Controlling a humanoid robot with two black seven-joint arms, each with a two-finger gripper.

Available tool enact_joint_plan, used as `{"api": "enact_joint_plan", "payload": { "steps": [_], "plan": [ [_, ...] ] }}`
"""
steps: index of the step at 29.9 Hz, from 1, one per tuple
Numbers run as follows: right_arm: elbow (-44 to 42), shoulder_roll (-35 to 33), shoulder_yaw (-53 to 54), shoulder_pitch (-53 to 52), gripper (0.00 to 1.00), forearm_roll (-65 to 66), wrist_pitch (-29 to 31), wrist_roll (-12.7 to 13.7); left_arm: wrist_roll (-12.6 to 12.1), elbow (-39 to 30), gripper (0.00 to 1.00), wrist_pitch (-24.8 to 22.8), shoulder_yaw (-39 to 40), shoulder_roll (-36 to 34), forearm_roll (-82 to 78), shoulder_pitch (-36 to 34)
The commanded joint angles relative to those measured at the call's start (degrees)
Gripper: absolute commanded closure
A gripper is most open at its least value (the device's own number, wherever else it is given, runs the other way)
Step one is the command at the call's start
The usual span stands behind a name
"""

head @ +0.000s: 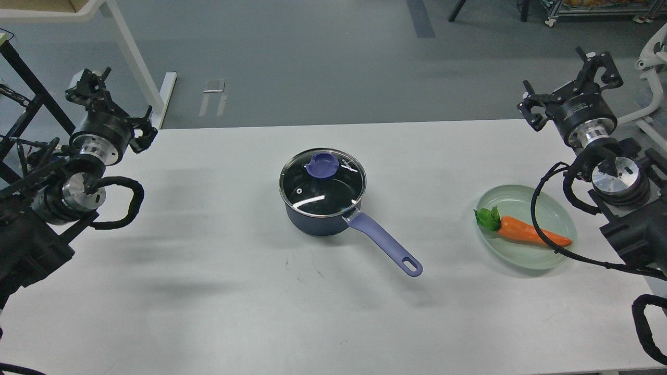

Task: Open pot lid

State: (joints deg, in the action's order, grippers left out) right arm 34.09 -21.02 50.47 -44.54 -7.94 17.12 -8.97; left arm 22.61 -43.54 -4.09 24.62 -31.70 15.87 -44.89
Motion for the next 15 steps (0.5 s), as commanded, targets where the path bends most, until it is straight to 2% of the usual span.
{"api": "enact_joint_plan", "payload": {
  "steps": [1,8,12,15],
  "plan": [
    [2.03,-1.82,-7.65,-0.54,0.0,1.16,-0.59,0.0,-0.46,0.03,0.01,-1.01,0.08,0.24,-1.46,-0.1],
    [15.29,-11.66,-17.42,-4.41,0.0,6.16,-2.7,0.0,-0.47,2.49,0.01,-4.88,0.25,-0.03,-2.43,-0.37],
    [23.72,-16.32,-20.06,-5.29,0.0,14.25,-5.51,0.18,-0.03,2.49,0.01,-4.35,0.6,0.06,-2.43,-0.55],
    [30.93,-20.71,-21.55,-5.29,0.0,21.54,-6.92,1.67,-0.03,2.32,0.01,-4.18,0.6,0.15,-2.43,-0.63]
  ]
}}
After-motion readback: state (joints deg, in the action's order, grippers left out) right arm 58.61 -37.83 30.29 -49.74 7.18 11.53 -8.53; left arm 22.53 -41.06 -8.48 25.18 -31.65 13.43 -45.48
